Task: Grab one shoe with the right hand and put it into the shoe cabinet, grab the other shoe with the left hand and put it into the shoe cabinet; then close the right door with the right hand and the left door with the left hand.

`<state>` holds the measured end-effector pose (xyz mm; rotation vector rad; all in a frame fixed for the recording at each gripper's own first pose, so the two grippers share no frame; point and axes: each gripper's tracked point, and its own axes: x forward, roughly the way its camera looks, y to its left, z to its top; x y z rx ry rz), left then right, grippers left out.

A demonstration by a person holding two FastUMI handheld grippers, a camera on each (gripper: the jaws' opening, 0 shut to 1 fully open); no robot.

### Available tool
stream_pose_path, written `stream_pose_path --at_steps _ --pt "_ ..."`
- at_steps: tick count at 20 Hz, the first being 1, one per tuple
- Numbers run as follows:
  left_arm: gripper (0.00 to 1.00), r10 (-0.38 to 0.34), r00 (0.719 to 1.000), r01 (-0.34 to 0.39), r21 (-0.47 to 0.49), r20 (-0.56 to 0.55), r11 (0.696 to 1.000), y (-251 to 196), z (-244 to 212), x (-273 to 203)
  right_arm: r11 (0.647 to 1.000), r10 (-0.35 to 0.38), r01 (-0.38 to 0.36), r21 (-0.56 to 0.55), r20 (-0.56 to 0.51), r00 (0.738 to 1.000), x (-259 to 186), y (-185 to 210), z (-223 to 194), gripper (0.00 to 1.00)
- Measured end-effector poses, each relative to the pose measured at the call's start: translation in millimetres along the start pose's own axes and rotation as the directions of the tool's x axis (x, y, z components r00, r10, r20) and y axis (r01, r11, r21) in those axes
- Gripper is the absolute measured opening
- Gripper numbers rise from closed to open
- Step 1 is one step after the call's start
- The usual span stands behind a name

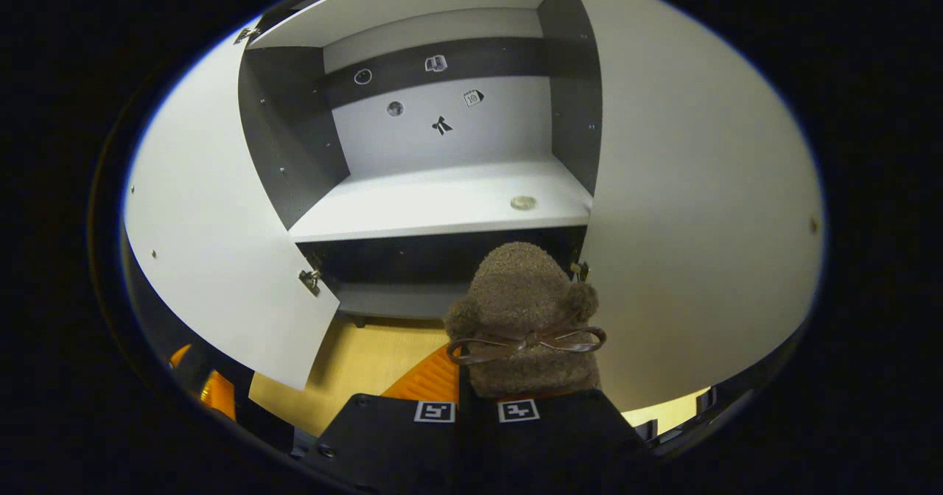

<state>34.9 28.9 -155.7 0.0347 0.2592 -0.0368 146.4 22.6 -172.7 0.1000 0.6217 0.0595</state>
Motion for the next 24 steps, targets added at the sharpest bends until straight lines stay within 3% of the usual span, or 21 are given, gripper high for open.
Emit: stream_pose_path --at_steps 4,16,24 --pt "0.95 0.013 1.000 -0.013 0.005 -0.010 1.000 1 -3 1 0.998 0.064 -0.064 0.005 0.024 0.998 14 23 62 0.06" --pt "0.94 0.024 1.000 -0.024 -0.006 -0.008 1.000 -6 -5 13 0.995 0.067 -0.075 0.061 0.126 0.990 145 43 189 0.08" --pt "0.94 0.045 0.997 -0.046 -0.017 -0.065 0.999 -13 -27 26 0.994 0.005 -0.017 0.107 0.108 0.994 244 19 207 0.07"
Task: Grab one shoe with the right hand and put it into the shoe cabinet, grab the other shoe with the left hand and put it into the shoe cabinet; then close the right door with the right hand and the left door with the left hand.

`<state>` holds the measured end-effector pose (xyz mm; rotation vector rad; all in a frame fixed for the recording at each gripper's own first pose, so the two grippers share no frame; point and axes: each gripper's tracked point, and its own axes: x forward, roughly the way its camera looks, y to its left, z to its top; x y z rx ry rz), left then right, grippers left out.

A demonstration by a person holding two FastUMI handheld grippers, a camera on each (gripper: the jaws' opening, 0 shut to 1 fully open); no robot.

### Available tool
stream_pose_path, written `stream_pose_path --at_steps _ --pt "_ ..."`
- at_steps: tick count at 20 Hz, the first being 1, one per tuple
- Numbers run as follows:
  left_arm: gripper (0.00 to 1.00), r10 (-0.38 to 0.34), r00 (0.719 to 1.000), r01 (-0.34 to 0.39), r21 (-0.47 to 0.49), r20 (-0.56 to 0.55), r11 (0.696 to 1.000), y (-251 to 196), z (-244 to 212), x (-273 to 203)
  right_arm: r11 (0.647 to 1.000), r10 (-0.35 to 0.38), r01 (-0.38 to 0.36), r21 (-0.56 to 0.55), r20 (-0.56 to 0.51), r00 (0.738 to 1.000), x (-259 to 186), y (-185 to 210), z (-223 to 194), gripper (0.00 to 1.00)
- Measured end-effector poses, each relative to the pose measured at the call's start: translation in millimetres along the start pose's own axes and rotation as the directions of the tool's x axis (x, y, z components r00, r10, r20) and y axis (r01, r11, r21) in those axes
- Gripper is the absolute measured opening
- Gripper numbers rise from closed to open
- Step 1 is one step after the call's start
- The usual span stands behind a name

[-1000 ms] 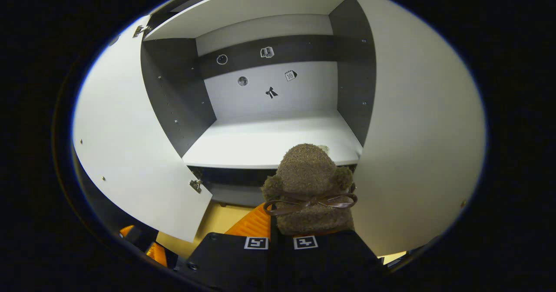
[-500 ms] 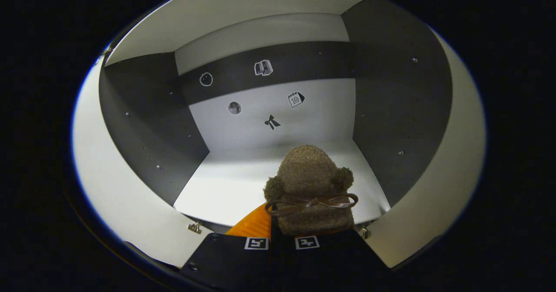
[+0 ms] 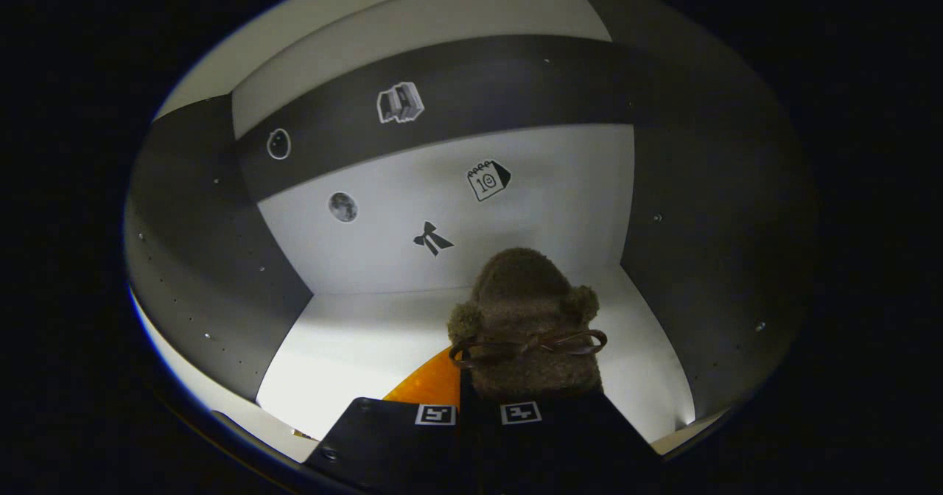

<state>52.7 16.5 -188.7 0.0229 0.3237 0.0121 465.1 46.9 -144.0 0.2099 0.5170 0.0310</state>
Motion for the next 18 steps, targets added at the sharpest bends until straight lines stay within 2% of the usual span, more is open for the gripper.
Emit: stream_pose_path --at_steps 7,8,11,13,14,15,16,17,18 --pt "0.94 0.026 0.999 -0.027 -0.010 -0.026 1.000 8 -7 10 0.997 -0.034 0.031 -0.075 -0.046 0.998 29 -1 -22 0.07" --pt "0.94 0.031 0.999 -0.031 -0.010 -0.027 0.999 11 -7 11 0.997 -0.036 0.031 -0.076 -0.062 0.997 31 0 -27 0.10" --pt "0.94 0.025 0.999 -0.026 -0.023 -0.030 0.999 15 -8 14 0.997 -0.051 0.048 -0.058 -0.054 0.997 26 -3 -24 0.18" --pt "0.94 0.017 0.999 -0.019 -0.036 -0.037 0.999 18 -12 15 0.999 -0.037 0.036 -0.008 -0.045 0.998 20 -1 -22 0.19" --pt "0.94 0.014 0.999 -0.016 -0.040 -0.041 0.999 19 -14 15 1.000 -0.031 0.031 0.001 -0.041 0.999 17 -1 -22 0.34" --pt "0.94 0.010 0.999 -0.012 -0.041 -0.042 0.999 20 -14 16 1.000 -0.025 0.025 0.005 -0.044 0.999 11 0 -22 0.19" --pt "0.94 0.003 0.999 -0.005 -0.041 -0.045 0.999 21 -15 17 1.000 -0.017 0.018 0.004 -0.046 0.999 3 2 -22 0.35" --pt "0.94 -0.004 0.999 0.002 -0.040 -0.047 0.999 21 -16 17 1.000 0.000 0.000 0.002 -0.033 0.999 -5 6 -19 0.35" --pt "0.94 -0.009 0.999 0.007 -0.044 -0.047 0.999 21 -16 17 1.000 0.015 -0.015 -0.004 -0.022 1.000 -15 10 -17 0.48"
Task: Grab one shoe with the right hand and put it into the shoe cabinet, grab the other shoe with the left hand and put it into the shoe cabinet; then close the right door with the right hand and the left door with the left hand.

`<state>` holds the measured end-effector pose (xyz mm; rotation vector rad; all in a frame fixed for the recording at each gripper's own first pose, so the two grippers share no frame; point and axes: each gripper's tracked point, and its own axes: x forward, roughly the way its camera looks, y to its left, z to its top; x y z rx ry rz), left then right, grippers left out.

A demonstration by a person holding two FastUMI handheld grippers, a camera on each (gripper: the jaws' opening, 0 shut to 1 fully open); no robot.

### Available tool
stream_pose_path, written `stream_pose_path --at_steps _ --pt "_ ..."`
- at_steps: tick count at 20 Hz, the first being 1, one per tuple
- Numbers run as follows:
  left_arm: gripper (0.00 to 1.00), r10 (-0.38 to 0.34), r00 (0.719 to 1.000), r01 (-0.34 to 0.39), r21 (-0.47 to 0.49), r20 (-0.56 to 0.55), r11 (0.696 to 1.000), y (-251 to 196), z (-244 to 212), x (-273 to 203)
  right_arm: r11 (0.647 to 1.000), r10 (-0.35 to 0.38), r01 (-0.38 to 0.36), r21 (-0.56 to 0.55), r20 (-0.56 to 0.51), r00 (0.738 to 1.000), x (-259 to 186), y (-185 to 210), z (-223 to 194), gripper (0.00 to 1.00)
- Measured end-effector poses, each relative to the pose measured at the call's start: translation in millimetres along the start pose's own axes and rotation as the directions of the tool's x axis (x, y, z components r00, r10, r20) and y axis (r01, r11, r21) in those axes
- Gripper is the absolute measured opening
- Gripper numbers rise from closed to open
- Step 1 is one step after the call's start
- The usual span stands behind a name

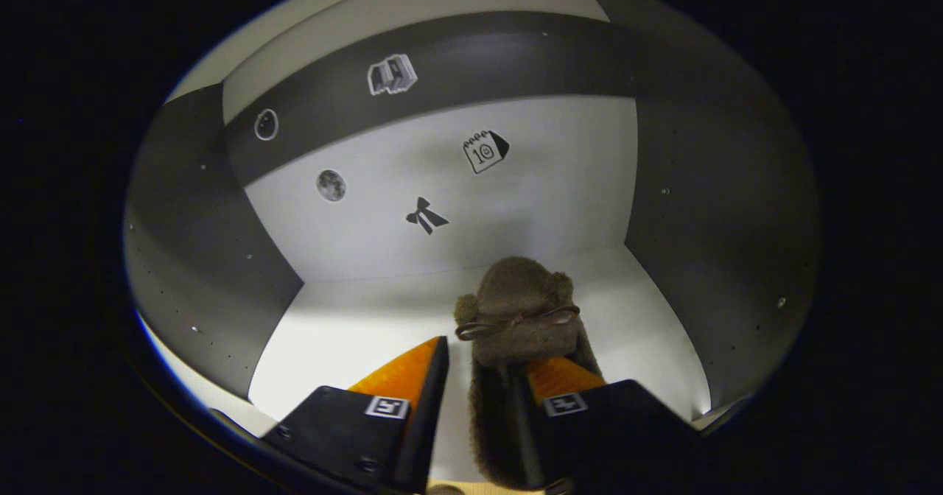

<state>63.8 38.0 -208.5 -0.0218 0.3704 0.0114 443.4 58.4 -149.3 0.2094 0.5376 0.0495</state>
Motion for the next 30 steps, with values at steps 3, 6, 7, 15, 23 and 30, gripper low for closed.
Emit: stream_pose_path --at_steps 3,6,7,15,23,30 --pt "0.94 -0.029 1.000 0.029 -0.011 0.006 1.000 -5 1 1 1.000 0.026 -0.026 -0.011 0.032 0.999 -31 5 3 0.91" --pt "0.94 -0.062 0.998 0.062 0.010 0.013 0.998 -12 0 2 0.999 0.038 -0.035 -0.022 0.149 0.988 -69 5 23 0.98" --pt "0.94 -0.073 0.997 0.073 0.019 0.012 0.997 -14 -3 3 0.999 0.047 -0.042 -0.026 0.195 0.980 -87 7 30 0.98" --pt "0.94 -0.155 0.979 0.169 0.106 -0.129 0.980 -45 -91 -3 0.991 0.081 -0.014 -0.135 0.504 0.860 -259 10 46 0.98" --pt "0.85 -0.274 0.911 0.277 -0.033 -0.307 0.960 -72 -193 33 0.995 0.034 0.027 -0.101 0.555 0.831 -371 -15 7 1.00" --pt "0.76 -0.248 0.896 0.261 -0.015 -0.368 0.965 -78 -255 98 0.985 -0.043 0.127 -0.118 0.539 0.841 -409 -65 -25 1.00"
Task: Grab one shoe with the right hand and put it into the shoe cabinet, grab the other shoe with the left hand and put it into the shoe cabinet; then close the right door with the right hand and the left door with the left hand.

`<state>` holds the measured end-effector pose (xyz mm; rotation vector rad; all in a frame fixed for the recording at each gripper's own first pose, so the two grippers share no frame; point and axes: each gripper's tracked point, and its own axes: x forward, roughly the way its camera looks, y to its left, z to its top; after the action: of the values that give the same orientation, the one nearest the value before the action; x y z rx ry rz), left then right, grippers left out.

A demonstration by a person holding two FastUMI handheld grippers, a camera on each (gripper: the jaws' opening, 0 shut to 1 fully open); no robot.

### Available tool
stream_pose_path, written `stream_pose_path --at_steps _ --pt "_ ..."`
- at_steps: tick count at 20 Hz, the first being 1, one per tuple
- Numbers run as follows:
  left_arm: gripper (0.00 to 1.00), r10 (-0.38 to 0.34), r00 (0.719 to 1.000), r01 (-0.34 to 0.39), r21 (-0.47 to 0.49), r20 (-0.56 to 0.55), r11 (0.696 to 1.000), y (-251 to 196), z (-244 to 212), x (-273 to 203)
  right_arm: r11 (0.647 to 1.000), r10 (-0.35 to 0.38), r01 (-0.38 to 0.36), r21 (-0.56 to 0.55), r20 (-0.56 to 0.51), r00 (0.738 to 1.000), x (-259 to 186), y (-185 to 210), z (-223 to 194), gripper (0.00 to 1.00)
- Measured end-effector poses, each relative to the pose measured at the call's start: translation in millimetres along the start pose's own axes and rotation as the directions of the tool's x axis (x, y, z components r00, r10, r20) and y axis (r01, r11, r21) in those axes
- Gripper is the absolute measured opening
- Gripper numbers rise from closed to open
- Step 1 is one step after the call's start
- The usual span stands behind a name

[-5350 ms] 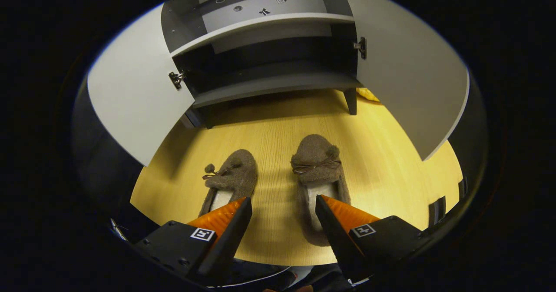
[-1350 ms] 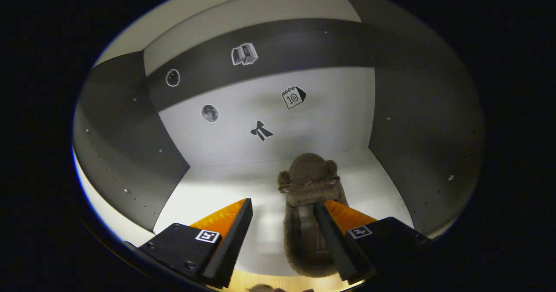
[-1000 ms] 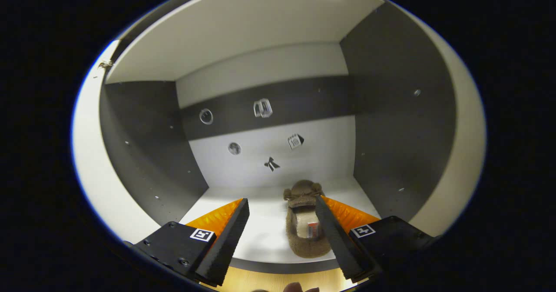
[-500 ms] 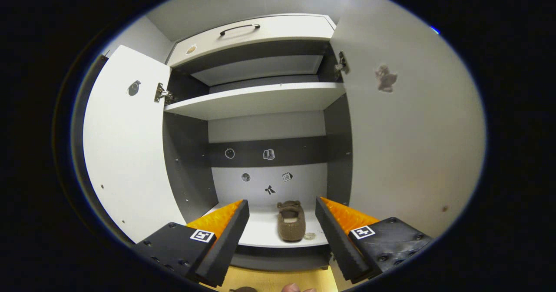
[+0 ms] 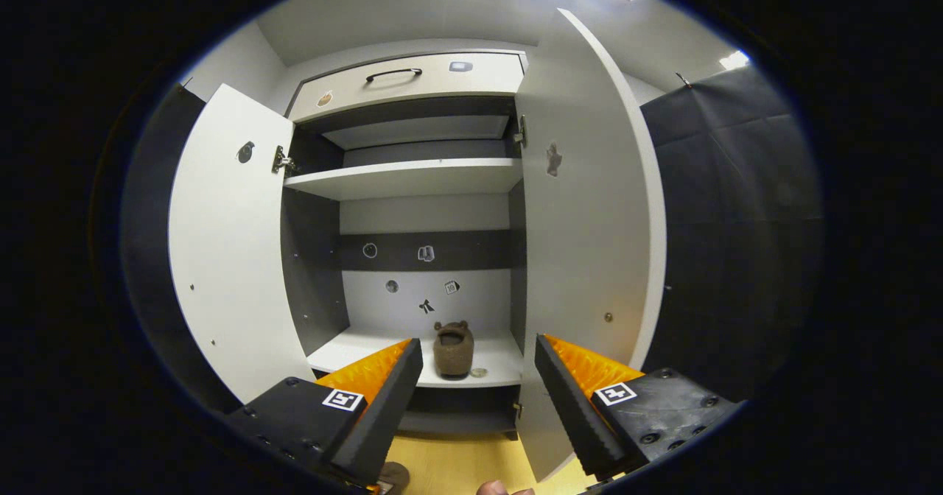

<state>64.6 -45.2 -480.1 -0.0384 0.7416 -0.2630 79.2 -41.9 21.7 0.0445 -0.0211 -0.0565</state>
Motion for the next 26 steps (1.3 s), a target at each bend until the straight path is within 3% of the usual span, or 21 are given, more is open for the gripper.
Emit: stream_pose_path --at_steps 5,7,8,10,15,21,26 --pt "0.71 0.009 0.993 -0.015 0.052 0.119 0.999 1 25 27 0.997 -0.071 0.070 -0.036 -0.028 0.997 -24 -35 -16 0.98" --pt "0.50 0.025 0.992 -0.034 0.069 0.123 0.997 1 30 34 0.996 -0.090 0.088 -0.034 -0.043 0.995 -30 -46 -21 0.98" --pt "0.30 0.051 0.991 -0.061 0.083 0.126 0.995 4 32 36 0.995 -0.095 0.094 -0.038 -0.046 0.994 -31 -51 -21 0.98" --pt "0.13 0.064 0.991 -0.075 0.098 0.116 0.992 4 34 38 0.993 -0.108 0.107 -0.045 -0.039 0.993 -32 -60 -19 0.98" --pt "0.09 0.057 0.991 -0.066 0.074 0.121 0.995 -8 64 1 0.993 -0.118 0.118 -0.010 -0.027 0.993 -32 -80 -11 0.98" --pt "0.08 0.231 0.966 -0.234 0.017 0.112 0.972 -1 133 -80 0.993 -0.115 0.116 0.017 -0.050 0.992 -31 -105 -17 0.98" --pt "0.07 0.182 0.967 -0.181 -0.020 0.177 0.983 -22 225 -128 0.996 -0.083 0.085 0.037 -0.060 0.995 -37 -115 -20 0.98"
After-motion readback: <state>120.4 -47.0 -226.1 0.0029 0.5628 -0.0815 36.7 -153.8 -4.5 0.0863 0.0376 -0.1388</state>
